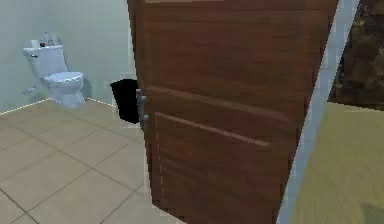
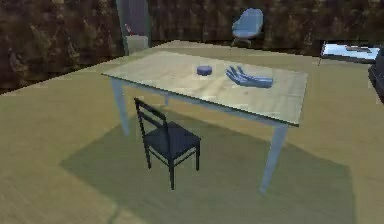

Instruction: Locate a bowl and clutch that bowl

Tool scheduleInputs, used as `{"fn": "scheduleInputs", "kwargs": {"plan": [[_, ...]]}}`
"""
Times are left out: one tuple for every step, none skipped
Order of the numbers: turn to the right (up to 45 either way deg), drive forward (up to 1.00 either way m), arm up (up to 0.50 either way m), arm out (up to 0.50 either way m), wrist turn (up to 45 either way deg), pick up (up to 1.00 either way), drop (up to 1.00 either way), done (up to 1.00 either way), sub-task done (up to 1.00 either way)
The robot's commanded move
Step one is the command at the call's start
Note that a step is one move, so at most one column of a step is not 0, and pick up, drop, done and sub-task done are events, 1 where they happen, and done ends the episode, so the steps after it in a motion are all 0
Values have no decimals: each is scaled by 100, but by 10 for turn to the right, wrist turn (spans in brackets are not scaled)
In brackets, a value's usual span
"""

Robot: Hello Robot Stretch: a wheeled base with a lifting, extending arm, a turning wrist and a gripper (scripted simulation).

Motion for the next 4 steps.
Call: {"fn": "scheduleInputs", "kwargs": {"plan": [[-450,0,0,0,0,0,0,0,0],[-300,0,0,0,0,0,0,0,0],[0,65,0,0,0,0,0,0,0],[-60,0,0,0,0,0,0,0,0]]}}
